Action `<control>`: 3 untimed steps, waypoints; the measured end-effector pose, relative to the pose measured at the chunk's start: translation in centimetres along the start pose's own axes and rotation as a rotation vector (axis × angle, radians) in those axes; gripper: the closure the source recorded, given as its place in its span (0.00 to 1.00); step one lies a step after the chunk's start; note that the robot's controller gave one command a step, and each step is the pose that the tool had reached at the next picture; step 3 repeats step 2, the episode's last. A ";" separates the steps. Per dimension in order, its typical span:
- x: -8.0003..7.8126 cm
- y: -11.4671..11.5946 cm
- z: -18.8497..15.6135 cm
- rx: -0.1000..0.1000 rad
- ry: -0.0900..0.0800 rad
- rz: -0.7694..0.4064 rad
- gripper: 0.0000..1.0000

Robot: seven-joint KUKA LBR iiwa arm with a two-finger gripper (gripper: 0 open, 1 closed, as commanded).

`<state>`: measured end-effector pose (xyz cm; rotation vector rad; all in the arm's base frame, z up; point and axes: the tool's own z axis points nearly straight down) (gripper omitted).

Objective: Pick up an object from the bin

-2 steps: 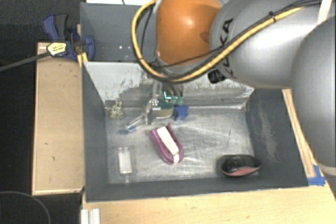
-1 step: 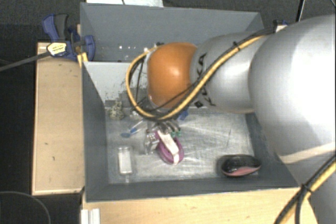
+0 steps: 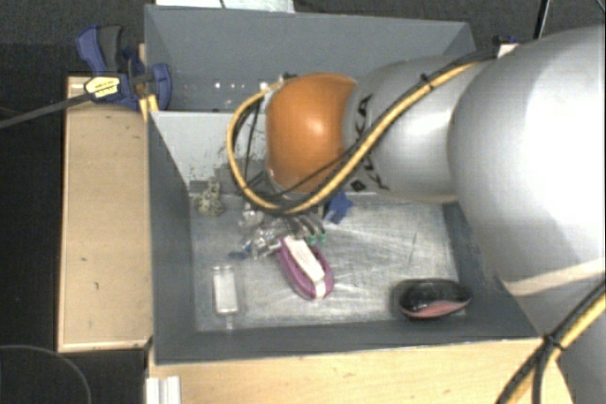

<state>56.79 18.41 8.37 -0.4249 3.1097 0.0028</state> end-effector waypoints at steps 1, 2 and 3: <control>1.1 4.0 -11.5 -0.001 -0.008 -0.022 1.00; 2.0 1.9 -13.0 0.001 -0.004 -0.036 1.00; 2.0 1.9 -13.0 0.001 -0.004 -0.036 1.00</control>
Offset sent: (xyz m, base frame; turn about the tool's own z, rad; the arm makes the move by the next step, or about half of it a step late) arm -0.0226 0.0329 0.1089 -0.0187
